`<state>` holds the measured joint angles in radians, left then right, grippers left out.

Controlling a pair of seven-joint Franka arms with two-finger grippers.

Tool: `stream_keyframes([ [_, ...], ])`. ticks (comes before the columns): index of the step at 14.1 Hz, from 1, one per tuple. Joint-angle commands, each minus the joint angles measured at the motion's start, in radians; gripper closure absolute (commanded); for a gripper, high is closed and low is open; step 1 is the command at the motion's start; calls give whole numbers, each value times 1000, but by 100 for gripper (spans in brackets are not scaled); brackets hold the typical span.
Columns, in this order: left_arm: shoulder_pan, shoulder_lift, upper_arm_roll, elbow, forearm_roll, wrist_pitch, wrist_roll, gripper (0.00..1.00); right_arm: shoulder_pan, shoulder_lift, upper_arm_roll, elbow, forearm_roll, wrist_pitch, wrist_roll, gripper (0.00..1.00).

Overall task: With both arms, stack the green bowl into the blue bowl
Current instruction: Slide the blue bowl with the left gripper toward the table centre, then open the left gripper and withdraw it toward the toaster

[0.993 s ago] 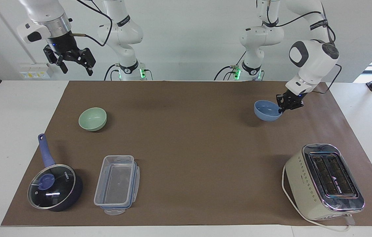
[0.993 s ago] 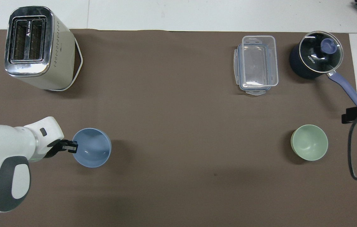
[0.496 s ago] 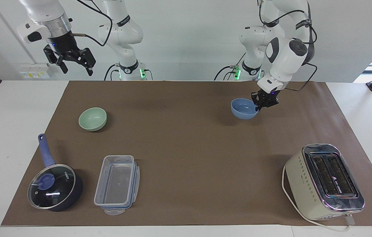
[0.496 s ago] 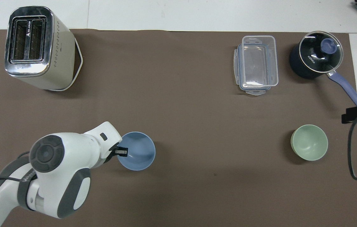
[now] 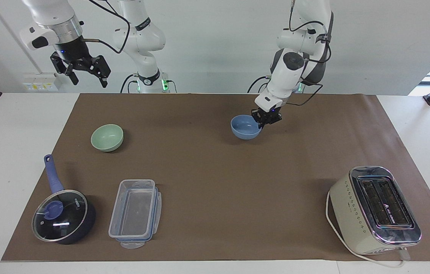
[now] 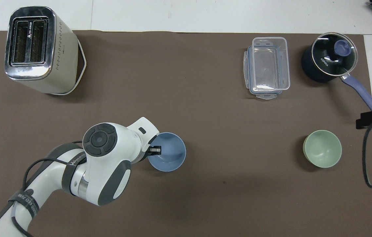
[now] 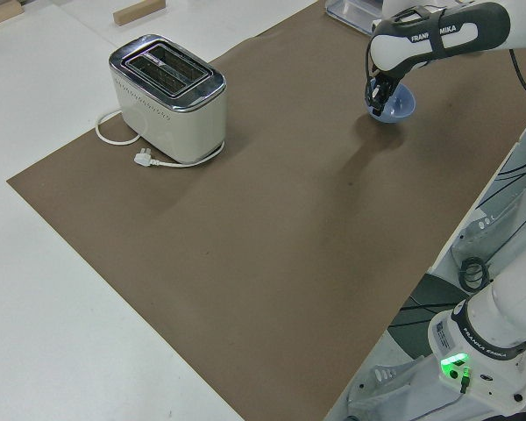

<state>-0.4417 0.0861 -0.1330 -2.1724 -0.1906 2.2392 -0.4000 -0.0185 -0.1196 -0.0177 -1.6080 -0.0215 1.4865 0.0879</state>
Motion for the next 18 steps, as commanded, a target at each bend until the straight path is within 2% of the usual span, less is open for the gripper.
stream_keyframes([
  [1,-15,63,13,86,-9,-85,-14,100,2,-3,-7,3,9,-11,-23,0],
  [3,-14,61,15,82,-10,-96,-13,98,2,-3,-5,3,9,-11,-23,0],
  [4,-18,55,15,72,-10,-96,-13,74,2,-3,-5,3,9,-11,-23,0],
  [5,-22,55,15,74,-9,-93,-16,56,2,-3,-7,3,9,-11,-23,0],
  [6,-15,60,15,78,-6,-87,-7,43,2,-3,-7,3,9,-11,-23,0],
  [7,-12,61,16,83,0,-87,3,24,2,-5,-7,3,9,-11,-23,0],
  [8,-12,60,18,86,2,-85,6,0,2,-3,-7,3,9,-11,-23,0],
  [11,3,15,29,103,72,-101,9,0,2,-3,-7,3,9,-11,-23,0],
  [13,61,-29,30,103,121,-101,26,0,2,-5,-5,3,9,-17,-23,0],
  [18,233,-134,32,115,122,-124,364,0,-1,-5,-8,2,9,-14,-34,0],
])
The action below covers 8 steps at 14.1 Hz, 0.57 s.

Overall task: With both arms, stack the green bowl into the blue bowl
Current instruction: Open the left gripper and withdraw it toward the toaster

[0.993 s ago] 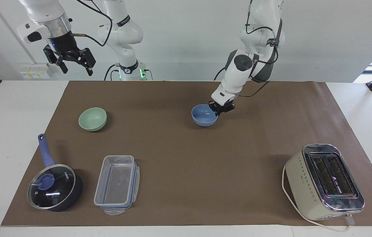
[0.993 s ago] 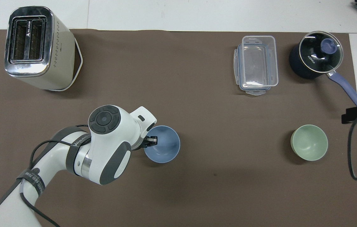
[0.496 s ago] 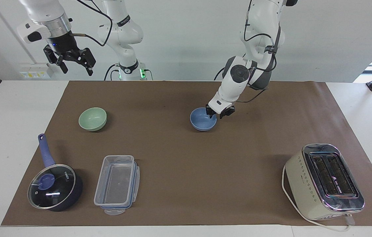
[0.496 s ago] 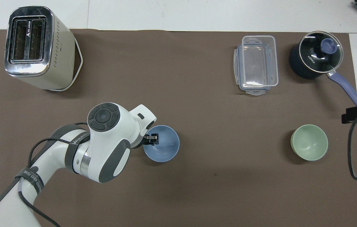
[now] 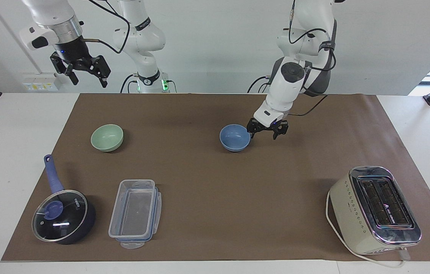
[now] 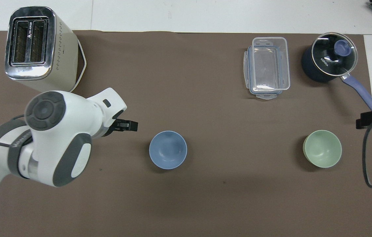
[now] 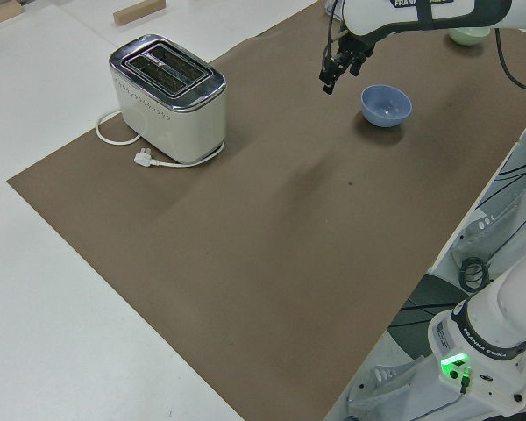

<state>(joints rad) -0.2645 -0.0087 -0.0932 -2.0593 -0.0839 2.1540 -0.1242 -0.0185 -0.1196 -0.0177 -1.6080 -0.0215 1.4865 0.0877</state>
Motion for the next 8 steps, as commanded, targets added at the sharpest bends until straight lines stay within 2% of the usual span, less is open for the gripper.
stream_keyframes([
  [1,85,-42,-8,19,15,-51,136,0,0,-12,-8,-13,9,-3,-49,0],
  [5,204,-36,-8,149,15,-169,297,0,-27,-9,-11,-127,8,142,-149,0],
  [8,275,-22,-8,289,16,-319,391,0,-38,1,-11,-205,8,228,-209,0],
])
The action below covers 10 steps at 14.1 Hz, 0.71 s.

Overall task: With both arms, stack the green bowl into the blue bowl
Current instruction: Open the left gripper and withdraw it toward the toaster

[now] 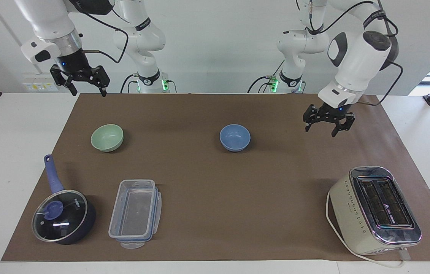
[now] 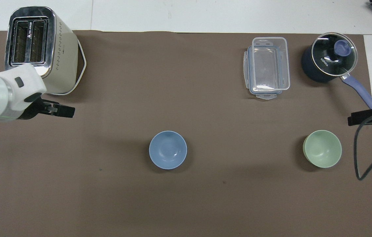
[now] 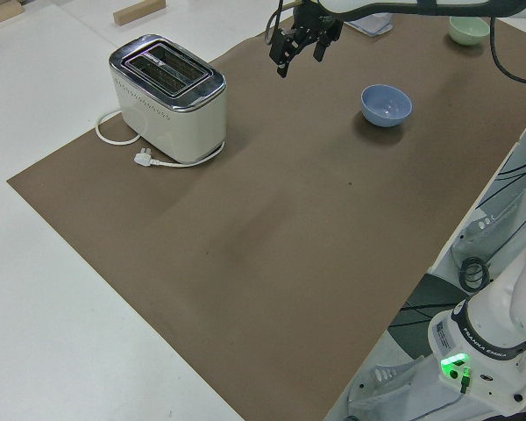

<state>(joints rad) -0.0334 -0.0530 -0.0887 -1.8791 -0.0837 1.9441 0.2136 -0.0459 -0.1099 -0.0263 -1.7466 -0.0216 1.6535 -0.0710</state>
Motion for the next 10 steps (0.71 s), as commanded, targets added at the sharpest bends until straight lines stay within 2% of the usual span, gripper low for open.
stream_keyframes([
  [1,58,25,-13,151,16,-153,73,0,-21,1,-3,-91,6,89,-61,0],
  [4,83,39,-13,250,31,-259,86,0,-60,54,-3,-155,6,176,-150,0],
  [7,83,48,-13,300,59,-348,86,0,-119,102,-3,-230,6,276,-248,0],
  [10,76,53,-13,313,59,-349,82,0,-150,96,-3,-365,9,411,-270,0],
])
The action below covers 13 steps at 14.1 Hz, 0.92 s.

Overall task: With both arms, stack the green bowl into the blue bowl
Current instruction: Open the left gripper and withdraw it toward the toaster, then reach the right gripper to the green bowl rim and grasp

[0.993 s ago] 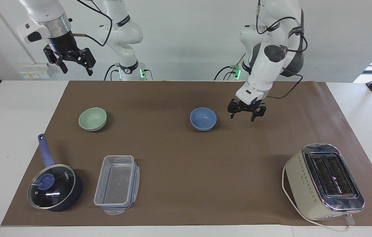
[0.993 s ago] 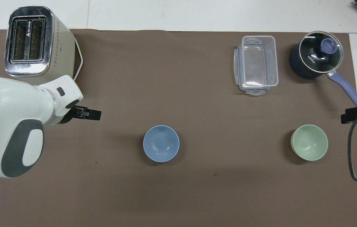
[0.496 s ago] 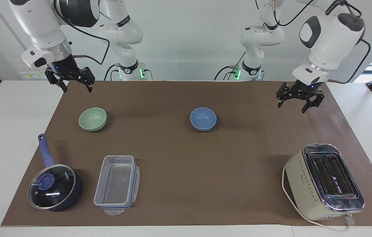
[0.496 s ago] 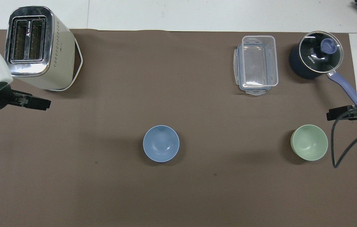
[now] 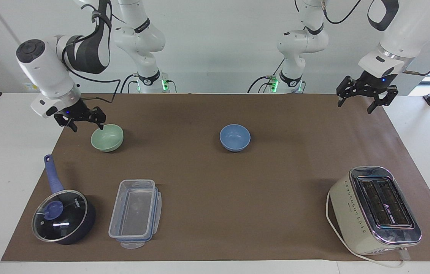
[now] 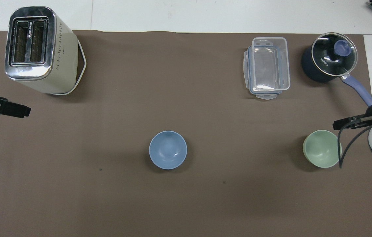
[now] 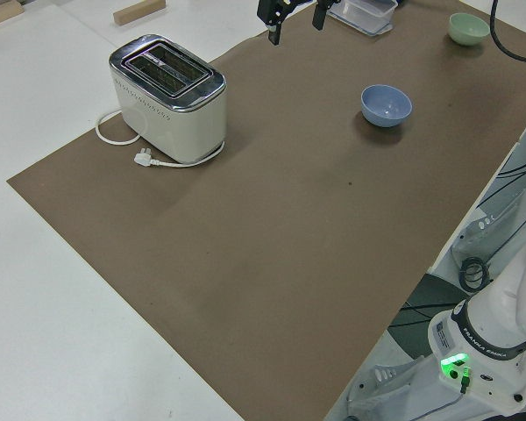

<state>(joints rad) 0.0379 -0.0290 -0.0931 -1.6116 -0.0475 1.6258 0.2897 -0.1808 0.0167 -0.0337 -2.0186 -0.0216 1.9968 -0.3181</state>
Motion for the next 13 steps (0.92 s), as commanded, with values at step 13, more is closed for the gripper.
stream_keyframes([
  [13,-13,24,-7,42,35,-21,9,0,-94,-8,5,-333,9,355,-23,0],
])
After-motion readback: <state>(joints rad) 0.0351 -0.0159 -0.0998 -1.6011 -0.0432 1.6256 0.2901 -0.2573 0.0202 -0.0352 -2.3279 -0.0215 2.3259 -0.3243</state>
